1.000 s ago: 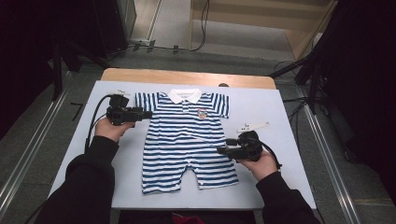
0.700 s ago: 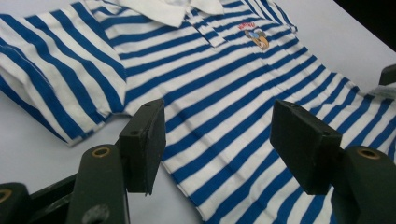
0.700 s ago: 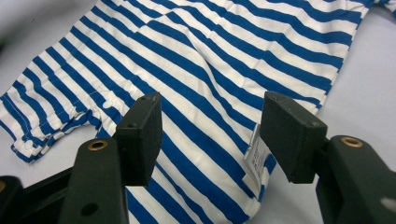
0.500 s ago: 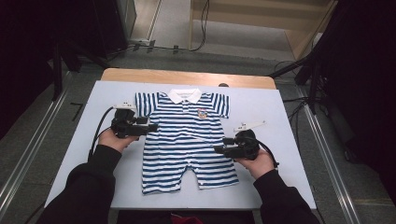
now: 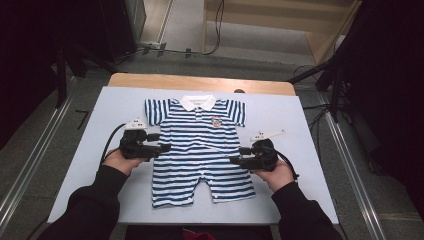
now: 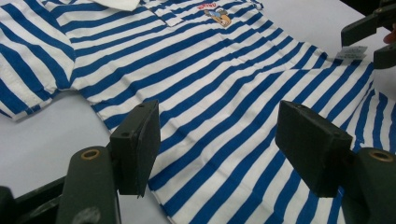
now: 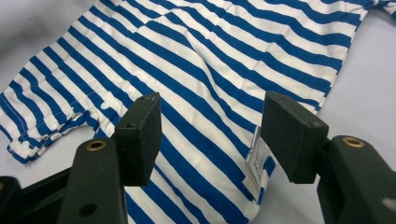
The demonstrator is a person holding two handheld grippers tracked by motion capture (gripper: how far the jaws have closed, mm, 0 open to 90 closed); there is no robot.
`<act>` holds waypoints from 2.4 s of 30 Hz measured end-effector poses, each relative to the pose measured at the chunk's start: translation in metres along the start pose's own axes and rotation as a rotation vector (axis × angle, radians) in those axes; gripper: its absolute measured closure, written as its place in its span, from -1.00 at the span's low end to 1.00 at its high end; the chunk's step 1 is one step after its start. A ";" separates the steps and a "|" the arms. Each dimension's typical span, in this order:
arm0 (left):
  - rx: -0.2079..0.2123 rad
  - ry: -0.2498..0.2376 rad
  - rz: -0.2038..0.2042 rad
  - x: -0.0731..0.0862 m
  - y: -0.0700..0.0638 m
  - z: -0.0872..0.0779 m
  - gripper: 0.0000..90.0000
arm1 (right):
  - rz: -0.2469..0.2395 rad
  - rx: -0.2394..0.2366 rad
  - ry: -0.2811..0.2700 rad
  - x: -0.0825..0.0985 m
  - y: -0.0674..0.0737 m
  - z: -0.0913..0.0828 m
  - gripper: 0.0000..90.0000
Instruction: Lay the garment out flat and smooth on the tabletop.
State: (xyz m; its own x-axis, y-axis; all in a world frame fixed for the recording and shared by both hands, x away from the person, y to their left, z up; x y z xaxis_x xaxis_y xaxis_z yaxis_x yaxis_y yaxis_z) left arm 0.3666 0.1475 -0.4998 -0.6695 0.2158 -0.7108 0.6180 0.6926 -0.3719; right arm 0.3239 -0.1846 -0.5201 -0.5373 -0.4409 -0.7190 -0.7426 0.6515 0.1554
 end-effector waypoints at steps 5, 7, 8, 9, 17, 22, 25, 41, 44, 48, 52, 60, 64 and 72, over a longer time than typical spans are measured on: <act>0.005 0.015 0.000 0.008 -0.005 -0.004 -0.30 | 0.002 0.003 0.003 0.000 0.000 0.000 -0.18; 0.006 0.017 -0.004 0.011 -0.007 -0.005 -0.30 | 0.003 0.003 0.002 0.001 0.000 0.000 -0.18; 0.005 0.022 -0.002 0.013 -0.007 -0.006 -0.30 | 0.004 0.005 0.003 0.001 0.000 -0.001 -0.18; 0.007 0.022 -0.005 0.015 -0.008 -0.007 -0.30 | 0.008 0.005 0.001 0.002 0.001 -0.001 -0.18; 0.024 0.019 -0.008 0.025 -0.015 -0.016 -0.30 | 0.012 0.000 -0.005 0.005 0.006 -0.007 -0.18; 0.031 0.025 -0.013 0.033 -0.017 -0.020 -0.30 | 0.013 -0.004 0.000 0.011 0.009 -0.012 -0.19; 0.032 0.033 -0.012 0.037 -0.018 -0.022 -0.30 | 0.013 -0.007 0.001 0.014 0.011 -0.014 -0.19; 0.059 0.040 -0.014 0.057 -0.028 -0.037 -0.30 | -0.007 -0.024 0.004 0.031 0.026 -0.029 -0.22; 0.058 0.036 -0.014 0.059 -0.029 -0.041 -0.30 | -0.011 -0.021 0.006 0.034 0.027 -0.032 -0.22; 0.057 0.035 -0.015 0.063 -0.028 -0.046 -0.30 | -0.020 -0.017 0.008 0.039 0.028 -0.035 -0.24; 0.051 0.034 -0.019 0.066 -0.025 -0.050 -0.30 | -0.022 -0.018 0.017 0.044 0.028 -0.037 -0.26; 0.048 0.049 -0.025 0.072 -0.022 -0.053 -0.30 | -0.017 -0.014 0.015 0.051 0.024 -0.044 -0.27; 0.045 0.057 -0.023 0.074 -0.020 -0.054 -0.30 | -0.012 -0.013 0.018 0.054 0.022 -0.044 -0.27; 0.045 0.064 -0.027 0.073 -0.018 -0.053 -0.30 | -0.013 -0.017 0.026 0.054 0.022 -0.042 -0.27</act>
State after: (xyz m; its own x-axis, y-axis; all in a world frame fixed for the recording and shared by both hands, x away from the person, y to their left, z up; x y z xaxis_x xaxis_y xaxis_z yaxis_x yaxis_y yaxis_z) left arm 0.2845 0.1877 -0.5135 -0.7103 0.2422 -0.6609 0.6162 0.6677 -0.4176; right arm 0.2619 -0.2205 -0.5274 -0.5376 -0.4657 -0.7030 -0.7562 0.6352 0.1575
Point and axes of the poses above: each handheld gripper's, and its own axes: z roughly forward along the jaws, x roughly out of its underside, y roughly to its left, the point moved 5 cm from there along z, roughly forward along the jaws, and after that the axes turned 11 degrees about -z, right-handed, at the moved point
